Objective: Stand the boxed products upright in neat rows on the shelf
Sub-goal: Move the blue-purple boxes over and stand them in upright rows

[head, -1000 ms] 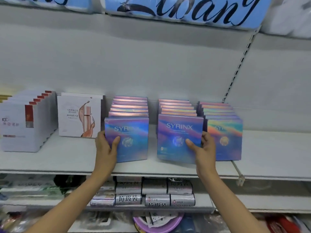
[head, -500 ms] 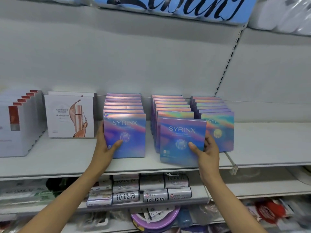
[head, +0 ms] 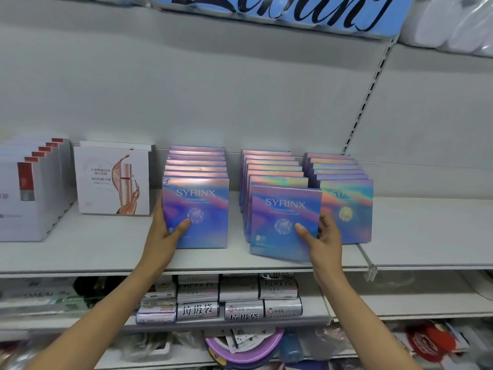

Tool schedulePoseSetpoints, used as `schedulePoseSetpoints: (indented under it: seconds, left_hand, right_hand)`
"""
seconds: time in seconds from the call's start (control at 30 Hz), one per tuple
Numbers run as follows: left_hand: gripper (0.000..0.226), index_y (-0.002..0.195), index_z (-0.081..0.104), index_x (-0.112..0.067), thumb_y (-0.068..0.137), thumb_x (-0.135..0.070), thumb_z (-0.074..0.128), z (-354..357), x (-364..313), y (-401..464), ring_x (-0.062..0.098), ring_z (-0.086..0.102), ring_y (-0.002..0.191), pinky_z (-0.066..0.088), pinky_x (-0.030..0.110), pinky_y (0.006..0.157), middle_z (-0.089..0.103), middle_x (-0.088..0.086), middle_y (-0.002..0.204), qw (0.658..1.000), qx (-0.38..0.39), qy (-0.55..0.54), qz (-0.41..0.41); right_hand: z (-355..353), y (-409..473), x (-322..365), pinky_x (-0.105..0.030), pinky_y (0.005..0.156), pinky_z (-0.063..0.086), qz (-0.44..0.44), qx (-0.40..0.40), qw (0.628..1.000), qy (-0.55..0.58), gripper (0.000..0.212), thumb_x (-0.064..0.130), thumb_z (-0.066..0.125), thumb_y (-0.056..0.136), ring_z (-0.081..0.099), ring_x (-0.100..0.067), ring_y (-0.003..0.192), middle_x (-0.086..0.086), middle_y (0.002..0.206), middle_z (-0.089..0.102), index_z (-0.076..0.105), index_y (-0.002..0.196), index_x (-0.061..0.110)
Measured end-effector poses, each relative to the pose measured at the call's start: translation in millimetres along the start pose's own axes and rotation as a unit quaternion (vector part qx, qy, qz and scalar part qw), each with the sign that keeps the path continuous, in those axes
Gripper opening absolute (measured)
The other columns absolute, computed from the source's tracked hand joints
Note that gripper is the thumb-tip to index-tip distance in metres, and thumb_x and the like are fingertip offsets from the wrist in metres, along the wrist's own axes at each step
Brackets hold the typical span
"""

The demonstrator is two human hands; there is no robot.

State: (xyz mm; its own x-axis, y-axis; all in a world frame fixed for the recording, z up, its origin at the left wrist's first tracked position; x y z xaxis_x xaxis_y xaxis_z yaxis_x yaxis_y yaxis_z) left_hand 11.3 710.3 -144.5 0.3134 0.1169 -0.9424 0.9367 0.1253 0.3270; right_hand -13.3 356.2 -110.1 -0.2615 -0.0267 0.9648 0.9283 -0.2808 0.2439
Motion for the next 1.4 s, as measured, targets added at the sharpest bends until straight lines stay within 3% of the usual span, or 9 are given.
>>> schedulePoseSetpoints:
  seconds: [0.13,0.27,0.4,0.73,0.87,1.0,1.1,1.2,1.4]
  left_hand:
    - [0.073,0.153,0.029,-0.04,0.093,-0.028,0.07,0.5,-0.1,-2.1,0.004,0.056,0.127,0.057,0.021,0.091,0.056,-0.022,0.136,1.0,-0.011,0.002,-0.015]
    - [0.07,0.152,0.031,-0.042,0.094,-0.025,0.067,0.6,-0.1,-3.4,0.003,0.057,0.126,0.057,0.02,0.087,0.056,-0.022,0.134,0.999,-0.019,0.012,-0.023]
    - [0.067,0.146,0.032,-0.048,0.095,-0.019,0.064,1.8,-3.4,-4.4,-0.007,0.057,0.12,0.053,0.01,0.083,0.057,-0.036,0.125,0.999,-0.03,0.033,-0.029]
    - [0.071,0.147,0.03,-0.046,0.087,-0.039,0.066,2.2,-9.3,-7.3,-0.006,0.056,0.121,0.054,0.011,0.083,0.055,-0.036,0.127,0.997,-0.048,0.057,-0.021]
    - [0.077,0.15,0.035,-0.039,0.085,-0.044,0.076,-5.9,-11.9,-10.0,0.001,0.056,0.126,0.057,0.031,0.096,0.054,-0.021,0.14,0.993,-0.078,0.087,-0.004]
    - [0.07,0.15,0.039,-0.033,0.09,-0.038,0.074,-24.8,-26.4,-21.8,0.007,0.048,0.136,0.048,0.044,0.109,0.048,-0.013,0.15,0.983,-0.107,0.144,0.042]
    - [0.062,0.147,0.047,-0.027,0.091,-0.031,0.072,-48.5,-47.7,-32.6,0.011,0.045,0.14,0.044,0.049,0.112,0.047,-0.011,0.152,0.972,-0.107,0.182,0.098]
    - [0.057,0.144,0.051,-0.029,0.091,-0.029,0.073,-77.2,-64.2,-42.9,0.01,0.051,0.134,0.046,0.045,0.11,0.053,-0.012,0.146,0.972,-0.054,0.202,0.107]
    - [0.051,0.136,0.057,-0.035,0.089,-0.03,0.076,-145.8,-92.9,-69.6,0.006,0.056,0.126,0.047,0.038,0.109,0.059,-0.02,0.135,0.97,0.013,0.222,0.095]
  right_hand:
    - [4.3,3.8,-1.1,-0.046,0.098,0.054,-0.021,-0.01,0.999,-0.047,0.034,0.004,0.073,0.088,0.066,-0.025,0.11,-0.006,0.115,0.07,0.059,0.118,0.011]
    - [9.1,3.6,2.1,-0.042,0.101,0.05,-0.071,-0.036,0.987,-0.141,0.041,0.012,0.071,0.091,0.06,-0.02,0.115,-0.002,0.123,0.063,0.056,0.129,0.015]
    - [14.7,7.1,-7.6,-0.03,0.116,0.033,-0.048,-0.026,0.979,-0.196,0.057,0.019,0.061,0.099,0.038,-0.004,0.137,0.011,0.15,0.041,0.036,0.151,0.019]
    - [20.5,15.0,-19.4,-0.007,0.105,0.019,0.004,-0.004,0.984,-0.177,0.065,0.02,0.055,0.102,0.025,0.006,0.132,0.014,0.146,0.034,0.022,0.158,0.014]
    - [19.8,15.9,-10.4,-0.025,0.12,0.022,-0.036,0.008,0.977,-0.21,0.069,0.014,0.057,0.101,0.025,0.0,0.142,0.008,0.159,0.028,0.02,0.158,0.016]
    - [30.2,12.7,19.3,-0.04,0.123,0.025,-0.171,0.009,0.939,-0.298,0.084,0.001,0.064,0.092,0.015,-0.012,0.153,0.004,0.167,0.013,0.016,0.159,0.017]
    - [60.6,-7.4,44.8,-0.031,0.12,0.027,-0.261,0.079,0.913,-0.303,0.069,0.009,0.065,0.093,0.032,-0.018,0.147,-0.001,0.159,0.034,0.032,0.153,0.012]
    - [111.3,-34.3,47.0,-0.042,0.113,0.039,-0.275,0.204,0.885,-0.315,0.049,0.021,0.062,0.093,0.05,-0.02,0.134,0.001,0.143,0.054,0.051,0.14,0.016]
    - [220.0,-96.6,51.8,-0.029,0.112,0.039,-0.224,0.336,0.865,-0.297,0.049,0.048,0.065,0.087,0.05,-0.002,0.13,0.018,0.135,0.055,0.058,0.131,0.028]
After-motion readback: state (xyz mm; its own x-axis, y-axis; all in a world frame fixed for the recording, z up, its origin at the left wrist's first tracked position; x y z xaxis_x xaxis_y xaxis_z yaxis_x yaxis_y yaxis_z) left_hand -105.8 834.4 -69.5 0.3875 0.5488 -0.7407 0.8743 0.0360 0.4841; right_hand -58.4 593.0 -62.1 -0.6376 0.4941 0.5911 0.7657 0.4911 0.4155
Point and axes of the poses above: each hand's wrist, its own y-axis towards the middle knuckle, its own z-axis out of the palm, x = y × z, the point moved 6 cm from there along y, towards the middle knuckle
